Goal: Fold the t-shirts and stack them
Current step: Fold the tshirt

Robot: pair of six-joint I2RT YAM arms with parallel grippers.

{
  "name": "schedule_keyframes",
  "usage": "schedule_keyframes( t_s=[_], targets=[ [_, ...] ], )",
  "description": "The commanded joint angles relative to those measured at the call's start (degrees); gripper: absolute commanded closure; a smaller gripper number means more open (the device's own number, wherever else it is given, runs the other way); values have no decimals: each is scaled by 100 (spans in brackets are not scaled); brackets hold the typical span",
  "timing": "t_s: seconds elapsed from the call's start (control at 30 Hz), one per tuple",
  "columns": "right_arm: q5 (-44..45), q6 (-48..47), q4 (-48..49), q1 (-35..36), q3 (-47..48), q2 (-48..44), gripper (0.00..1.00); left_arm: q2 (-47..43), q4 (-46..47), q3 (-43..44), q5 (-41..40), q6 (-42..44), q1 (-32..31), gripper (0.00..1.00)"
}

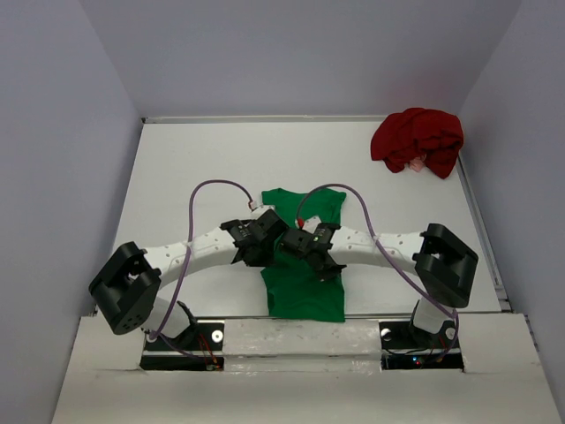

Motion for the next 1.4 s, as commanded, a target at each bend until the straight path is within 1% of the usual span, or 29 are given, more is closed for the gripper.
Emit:
schedule_keyframes(
  t_s=[0.0,0.17,0.33,0.5,0.73,0.93,1.07,1.17,1.2,1.23,1.27,1.3,1.33,1.37],
  targets=[
    [-37,-343,1373,421,873,389,97,187,1010,345,-11,-18,-615,100],
    [139,-553,1531,352,1084,337,96,-32,1010,301,-195,-27,-606,100],
    [25,-958,1996,115,1154,196,92,-200,1168,152,-239,-36,-598,100],
    [8,-1161,1866,-123,1356,415,91,-235,1072,152,-266,-62,-598,100],
    [306,-836,1427,-229,1286,591,91,-472,765,239,-450,-36,-598,100],
    [517,-432,978,-343,1383,960,92,-604,528,257,-547,-141,-589,100],
    [412,-160,934,-405,1295,1031,92,-771,273,240,-652,-273,-589,100],
    [360,8,925,-458,1234,1171,91,-902,-79,301,-933,-396,-589,100],
    [385,52,925,-458,1225,1224,88,-947,-166,319,-1012,-431,-589,100],
    [386,104,942,-458,1181,1329,77,-991,-289,353,-1135,-449,-597,100],
    [377,114,968,-458,1172,1373,71,-1069,-334,371,-1179,-484,-598,100],
    [386,131,1012,-458,1163,1426,64,-1114,-378,389,-1241,-502,-598,98],
    [377,123,1047,-458,1146,1496,52,-1166,-413,389,-1328,-502,-598,96],
    [394,131,1065,-458,1137,1532,45,-1236,-413,389,-1364,-510,-598,92]
  ],
)
